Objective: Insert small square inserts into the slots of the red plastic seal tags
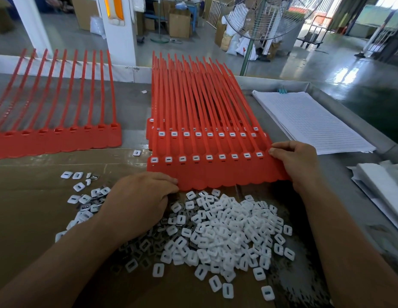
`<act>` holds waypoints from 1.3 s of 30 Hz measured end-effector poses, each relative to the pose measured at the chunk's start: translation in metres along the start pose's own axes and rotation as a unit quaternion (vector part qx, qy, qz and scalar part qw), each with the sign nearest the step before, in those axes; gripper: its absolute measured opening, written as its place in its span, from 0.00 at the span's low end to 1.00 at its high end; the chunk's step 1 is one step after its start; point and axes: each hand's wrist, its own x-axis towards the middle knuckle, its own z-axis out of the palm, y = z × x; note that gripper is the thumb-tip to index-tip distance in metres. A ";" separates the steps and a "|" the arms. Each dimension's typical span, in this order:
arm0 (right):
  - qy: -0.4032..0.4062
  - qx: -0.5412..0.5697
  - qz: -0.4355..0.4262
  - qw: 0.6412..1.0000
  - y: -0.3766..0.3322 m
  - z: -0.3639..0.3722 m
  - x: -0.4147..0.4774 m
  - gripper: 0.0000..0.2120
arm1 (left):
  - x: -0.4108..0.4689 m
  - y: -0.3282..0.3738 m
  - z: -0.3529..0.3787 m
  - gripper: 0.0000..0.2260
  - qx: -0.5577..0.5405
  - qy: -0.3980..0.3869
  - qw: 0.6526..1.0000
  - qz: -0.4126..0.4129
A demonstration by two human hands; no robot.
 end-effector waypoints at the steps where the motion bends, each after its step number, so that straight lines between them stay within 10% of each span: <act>1: -0.004 0.006 0.001 1.000 0.000 -0.001 0.000 0.08 | 0.000 0.000 0.001 0.11 0.008 0.009 1.000 -0.003; 11: -0.164 0.043 0.103 0.980 -0.008 -0.027 -0.006 0.10 | 0.003 -0.008 0.000 0.19 0.015 0.030 0.969 -0.243; 23: -0.182 -0.032 0.088 0.979 -0.009 -0.031 -0.009 0.08 | 0.006 -0.013 0.001 0.24 -0.204 0.110 0.938 -0.258; 39: -0.132 0.053 0.005 0.990 -0.015 -0.038 -0.013 0.09 | 0.001 0.001 -0.003 0.08 -0.127 0.219 0.962 -0.098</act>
